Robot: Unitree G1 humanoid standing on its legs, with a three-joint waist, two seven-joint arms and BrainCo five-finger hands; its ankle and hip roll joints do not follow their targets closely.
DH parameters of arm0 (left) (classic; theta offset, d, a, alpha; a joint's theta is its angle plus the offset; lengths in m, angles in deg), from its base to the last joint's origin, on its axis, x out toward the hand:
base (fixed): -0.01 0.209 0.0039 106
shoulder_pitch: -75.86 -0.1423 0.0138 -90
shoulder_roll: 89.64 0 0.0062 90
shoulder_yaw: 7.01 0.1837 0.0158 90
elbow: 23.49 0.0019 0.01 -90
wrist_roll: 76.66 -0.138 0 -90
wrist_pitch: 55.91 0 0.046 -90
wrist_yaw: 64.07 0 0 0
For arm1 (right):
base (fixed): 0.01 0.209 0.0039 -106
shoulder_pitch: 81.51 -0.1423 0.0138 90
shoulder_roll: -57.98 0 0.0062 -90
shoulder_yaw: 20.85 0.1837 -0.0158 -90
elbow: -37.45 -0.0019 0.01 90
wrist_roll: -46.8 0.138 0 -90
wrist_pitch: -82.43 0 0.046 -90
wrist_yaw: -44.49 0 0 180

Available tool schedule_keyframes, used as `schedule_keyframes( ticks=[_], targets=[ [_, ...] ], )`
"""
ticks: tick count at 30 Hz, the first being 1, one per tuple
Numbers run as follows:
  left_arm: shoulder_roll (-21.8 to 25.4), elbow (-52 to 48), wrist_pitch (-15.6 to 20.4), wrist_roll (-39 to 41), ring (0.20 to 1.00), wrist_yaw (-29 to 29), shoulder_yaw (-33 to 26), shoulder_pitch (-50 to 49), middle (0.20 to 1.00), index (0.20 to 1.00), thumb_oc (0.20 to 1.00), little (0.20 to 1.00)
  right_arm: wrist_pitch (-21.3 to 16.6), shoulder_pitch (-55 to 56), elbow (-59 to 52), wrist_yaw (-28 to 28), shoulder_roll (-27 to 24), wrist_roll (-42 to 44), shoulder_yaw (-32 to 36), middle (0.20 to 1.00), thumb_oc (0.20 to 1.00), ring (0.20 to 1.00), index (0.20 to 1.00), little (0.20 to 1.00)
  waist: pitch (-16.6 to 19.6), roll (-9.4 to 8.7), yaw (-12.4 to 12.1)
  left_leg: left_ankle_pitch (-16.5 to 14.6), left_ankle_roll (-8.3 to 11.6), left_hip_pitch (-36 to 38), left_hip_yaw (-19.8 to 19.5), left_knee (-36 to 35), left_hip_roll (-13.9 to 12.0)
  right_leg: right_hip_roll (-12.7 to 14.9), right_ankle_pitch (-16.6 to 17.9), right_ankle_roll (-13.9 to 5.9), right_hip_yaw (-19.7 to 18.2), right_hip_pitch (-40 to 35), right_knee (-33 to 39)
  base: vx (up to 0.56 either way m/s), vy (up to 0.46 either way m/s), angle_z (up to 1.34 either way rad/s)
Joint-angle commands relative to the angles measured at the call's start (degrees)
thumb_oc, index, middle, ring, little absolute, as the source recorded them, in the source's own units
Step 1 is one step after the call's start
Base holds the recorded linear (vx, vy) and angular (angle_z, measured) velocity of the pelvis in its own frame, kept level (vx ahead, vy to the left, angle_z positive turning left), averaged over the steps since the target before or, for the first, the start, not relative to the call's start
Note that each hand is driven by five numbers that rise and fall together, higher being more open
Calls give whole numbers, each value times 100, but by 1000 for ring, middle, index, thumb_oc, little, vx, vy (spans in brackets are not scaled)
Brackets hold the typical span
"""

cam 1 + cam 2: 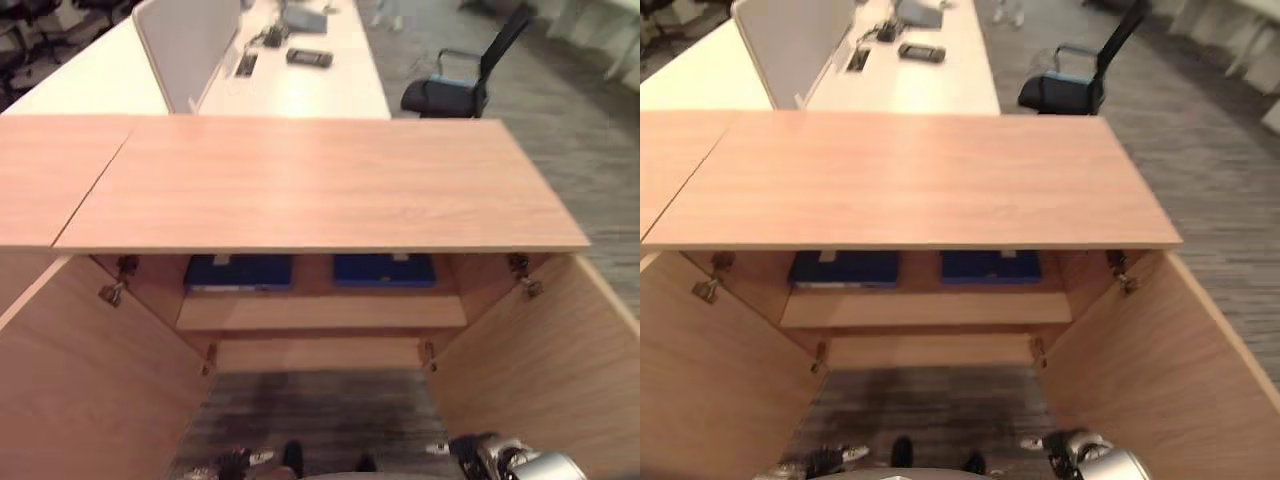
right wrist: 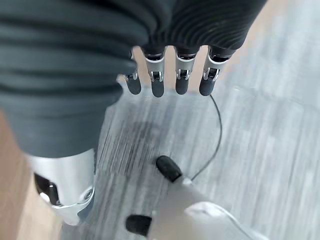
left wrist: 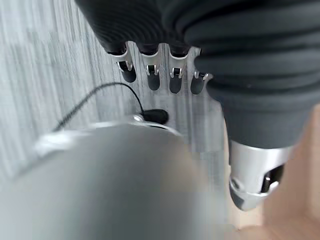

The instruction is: Put the empty folder in the office cabinet

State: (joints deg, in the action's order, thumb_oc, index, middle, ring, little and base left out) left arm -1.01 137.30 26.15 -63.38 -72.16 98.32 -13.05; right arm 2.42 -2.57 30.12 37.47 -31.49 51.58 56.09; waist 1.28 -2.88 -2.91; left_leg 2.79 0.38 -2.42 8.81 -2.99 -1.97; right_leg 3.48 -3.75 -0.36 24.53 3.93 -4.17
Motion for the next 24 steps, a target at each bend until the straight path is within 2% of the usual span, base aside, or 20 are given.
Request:
schedule_keyframes(
  ticks=[1,4,7,8,10,11,13,14,16,24],
  targets=[
    [-112,40,309,-284,1000,94,-87,159,1000,1000,1000,1000,-199,-432,175,127,76,381,-46,1000,1000,1000,1000,1000,-160,-90,-22,-370,254,310,-223,-168,-383,247,561,-644,-321,-315,823,68,6,-39],
    [-189,357,374,-293,1000,163,-236,206,1000,1000,1000,1000,-264,-165,255,150,29,422,94,1000,1000,1000,1000,1000,-78,-125,115,-419,271,387,-141,-118,-450,168,498,-617,-469,-355,805,20,-11,-21],
    [-259,491,424,-157,1000,223,-342,321,1000,1000,1000,1000,-295,-163,282,169,-35,581,176,1000,1000,1000,1000,1000,-144,-180,209,-614,223,309,-121,349,-471,143,503,-576,-691,-276,683,-42,11,-21],
    [-284,496,468,-67,1000,251,-332,392,1000,1000,1000,1000,-296,-211,297,144,-27,611,125,1000,1000,1000,1000,1000,-179,-220,171,-667,199,212,-325,619,-385,157,526,-575,-816,-199,634,-69,45,-40],
    [-424,429,522,137,1000,281,-255,440,1000,1000,1000,1000,-302,-285,343,78,-83,649,65,1000,1000,1000,1000,1000,-248,-212,28,-871,113,130,-1199,706,13,151,563,-589,-1115,-130,564,-56,149,-104],
    [-567,341,557,195,1000,206,-61,543,1000,1000,1000,1000,-276,-222,365,22,-195,611,211,1000,1000,1000,1000,1000,-193,-115,140,-914,31,252,-1459,500,201,257,551,-638,-1294,-37,347,-19,198,-159],
    [-562,294,573,211,1000,184,8,560,1000,1000,1000,1000,-255,-179,355,-5,-264,622,300,1000,1000,1000,1000,1000,-172,-65,211,-911,2,308,-1431,452,255,330,544,-683,-1357,22,238,-43,243,-80],
    [-553,298,576,113,1000,151,25,532,1000,1000,1000,1000,-222,-56,383,-39,-330,595,438,1000,1000,1000,1000,1000,-149,-21,283,-921,-73,427,-1278,325,335,446,626,-762,-1520,139,123,-98,288,-18],
    [-525,359,581,31,1000,121,-31,463,1000,1000,1000,1000,-205,31,465,-68,-409,472,540,1000,1000,1000,1000,1000,-152,6,299,-944,-162,499,-1121,269,435,554,772,-851,-1610,213,152,-125,222,-63],
    [-381,492,586,-157,1000,66,-327,305,1000,1000,1000,1000,-171,218,675,-11,-901,239,1077,1000,1000,1000,1000,1000,-287,62,458,-967,-389,628,-582,112,736,853,1341,-1108,-1754,536,359,-127,156,-53]
  ],
)
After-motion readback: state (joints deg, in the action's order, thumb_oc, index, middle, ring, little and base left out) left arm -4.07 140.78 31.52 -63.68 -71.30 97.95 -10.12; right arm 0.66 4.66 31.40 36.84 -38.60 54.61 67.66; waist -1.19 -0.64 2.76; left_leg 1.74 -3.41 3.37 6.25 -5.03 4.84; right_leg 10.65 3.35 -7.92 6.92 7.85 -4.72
